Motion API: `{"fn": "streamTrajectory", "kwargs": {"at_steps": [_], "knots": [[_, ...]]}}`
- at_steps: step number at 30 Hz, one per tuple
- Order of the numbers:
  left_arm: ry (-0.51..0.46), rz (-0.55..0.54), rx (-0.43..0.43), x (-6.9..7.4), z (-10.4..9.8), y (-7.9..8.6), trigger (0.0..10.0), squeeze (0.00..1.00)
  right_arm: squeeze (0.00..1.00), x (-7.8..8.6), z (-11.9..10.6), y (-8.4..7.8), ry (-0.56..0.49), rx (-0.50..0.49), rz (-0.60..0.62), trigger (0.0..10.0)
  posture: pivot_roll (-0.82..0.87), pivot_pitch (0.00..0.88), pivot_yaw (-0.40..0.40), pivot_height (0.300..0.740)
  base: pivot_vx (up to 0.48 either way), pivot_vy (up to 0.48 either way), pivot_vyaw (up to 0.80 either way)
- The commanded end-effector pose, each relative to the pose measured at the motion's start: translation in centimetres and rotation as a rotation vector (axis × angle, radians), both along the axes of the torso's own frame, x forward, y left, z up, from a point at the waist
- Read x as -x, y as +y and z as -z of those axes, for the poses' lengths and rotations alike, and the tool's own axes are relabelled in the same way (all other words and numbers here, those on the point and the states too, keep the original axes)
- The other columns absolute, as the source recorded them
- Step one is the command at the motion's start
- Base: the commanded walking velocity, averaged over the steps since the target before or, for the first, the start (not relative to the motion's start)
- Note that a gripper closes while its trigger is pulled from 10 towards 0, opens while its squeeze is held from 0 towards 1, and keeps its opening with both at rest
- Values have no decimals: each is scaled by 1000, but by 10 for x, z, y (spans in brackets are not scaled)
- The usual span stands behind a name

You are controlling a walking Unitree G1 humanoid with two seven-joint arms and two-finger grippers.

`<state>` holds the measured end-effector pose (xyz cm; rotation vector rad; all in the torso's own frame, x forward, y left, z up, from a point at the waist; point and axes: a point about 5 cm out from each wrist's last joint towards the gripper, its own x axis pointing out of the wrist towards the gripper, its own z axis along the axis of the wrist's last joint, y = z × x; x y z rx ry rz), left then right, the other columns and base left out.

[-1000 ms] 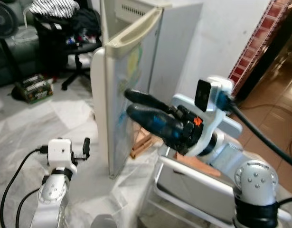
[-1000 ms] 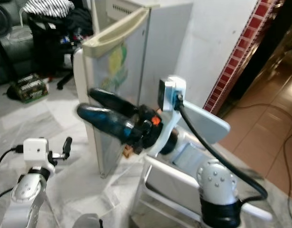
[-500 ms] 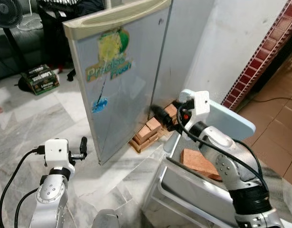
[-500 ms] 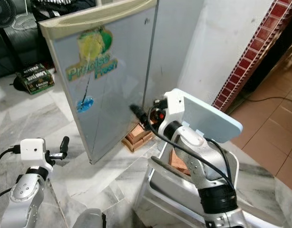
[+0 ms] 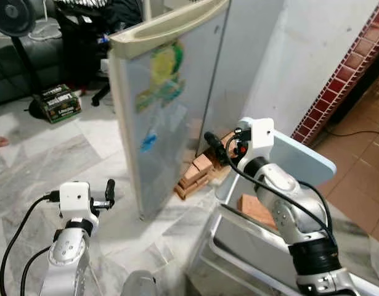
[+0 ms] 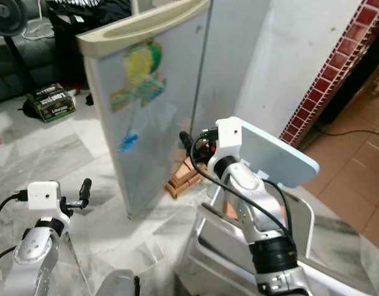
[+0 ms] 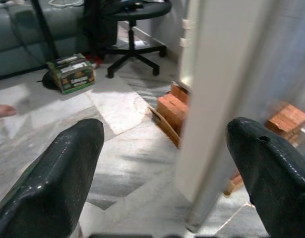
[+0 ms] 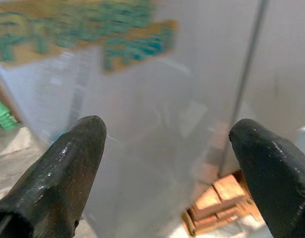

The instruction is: Restocking fridge

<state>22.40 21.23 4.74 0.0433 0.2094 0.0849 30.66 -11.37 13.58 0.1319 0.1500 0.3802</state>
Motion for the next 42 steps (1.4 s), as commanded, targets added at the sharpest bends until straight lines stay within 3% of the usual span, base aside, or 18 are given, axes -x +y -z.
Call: {"fn": "streamTrajectory", "kwargs": {"at_steps": [1,7,14,17,28,35,42], "knots": [[2,-1,6,0,-1,0,10000,0,0,-6,-4,-3,-17,3,31,10000,164,0,-56,740,0,480,0],[-1,6,13,-1,-2,-1,10000,0,0,-15,-12,11,-48,-13,50,10000,160,0,-56,740,0,480,0],[-11,21,19,-5,-2,-3,10000,0,0,-25,-28,56,-101,-66,-34,10000,161,0,-57,740,0,480,0],[-11,19,21,-5,-2,-4,10000,0,0,-28,-35,67,-117,-87,-52,10000,166,0,-60,740,0,480,0],[-9,60,24,-5,0,-8,10000,0,0,-34,-35,79,-125,-94,-48,10000,161,0,-65,740,62,441,0],[-12,53,52,-5,-1,-8,10000,0,0,-38,-39,91,-136,-101,-54,10000,166,0,-67,740,476,0,0],[8,46,56,-6,2,-8,10000,0,0,-44,-32,91,-105,-53,9,10000,180,0,-72,740,475,0,0]]}}
